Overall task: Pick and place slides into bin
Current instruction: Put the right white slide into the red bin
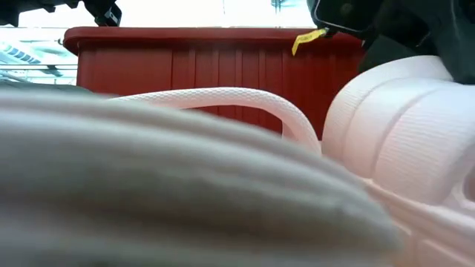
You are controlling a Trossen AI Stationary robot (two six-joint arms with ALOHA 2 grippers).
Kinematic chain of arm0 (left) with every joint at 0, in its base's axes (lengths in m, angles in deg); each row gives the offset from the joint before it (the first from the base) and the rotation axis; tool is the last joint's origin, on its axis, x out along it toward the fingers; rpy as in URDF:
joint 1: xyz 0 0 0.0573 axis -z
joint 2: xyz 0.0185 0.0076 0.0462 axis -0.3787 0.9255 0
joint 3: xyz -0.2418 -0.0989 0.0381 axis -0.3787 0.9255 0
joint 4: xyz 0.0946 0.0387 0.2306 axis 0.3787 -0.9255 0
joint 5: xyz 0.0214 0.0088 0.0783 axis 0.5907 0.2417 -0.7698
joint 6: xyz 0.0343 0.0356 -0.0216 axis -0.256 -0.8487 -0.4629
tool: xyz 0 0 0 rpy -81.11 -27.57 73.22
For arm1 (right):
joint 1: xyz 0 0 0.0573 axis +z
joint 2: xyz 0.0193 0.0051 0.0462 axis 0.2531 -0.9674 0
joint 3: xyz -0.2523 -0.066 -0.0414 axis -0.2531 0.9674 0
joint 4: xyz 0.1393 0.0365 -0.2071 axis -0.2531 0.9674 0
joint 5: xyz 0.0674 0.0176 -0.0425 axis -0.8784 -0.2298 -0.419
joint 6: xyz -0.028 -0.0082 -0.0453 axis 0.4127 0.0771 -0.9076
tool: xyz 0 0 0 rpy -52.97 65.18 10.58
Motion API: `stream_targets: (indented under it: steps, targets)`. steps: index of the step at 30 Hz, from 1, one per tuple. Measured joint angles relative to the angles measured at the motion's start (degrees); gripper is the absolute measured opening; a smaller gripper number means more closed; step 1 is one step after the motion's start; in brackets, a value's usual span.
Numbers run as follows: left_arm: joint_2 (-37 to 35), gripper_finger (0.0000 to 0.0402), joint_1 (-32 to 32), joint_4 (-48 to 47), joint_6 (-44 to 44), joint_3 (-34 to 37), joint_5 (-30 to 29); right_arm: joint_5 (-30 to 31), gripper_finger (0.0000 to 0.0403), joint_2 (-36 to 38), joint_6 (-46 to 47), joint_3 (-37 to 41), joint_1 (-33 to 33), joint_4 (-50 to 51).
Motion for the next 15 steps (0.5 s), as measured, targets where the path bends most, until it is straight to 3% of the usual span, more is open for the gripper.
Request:
stream_targets:
  steps: [15]
  targets:
    - [0.0,0.0184,-0.01,-0.04,-0.02,0.0,-0.02,-11.89,0.0006,2.67,-4.68,0.07,-4.18,0.91]
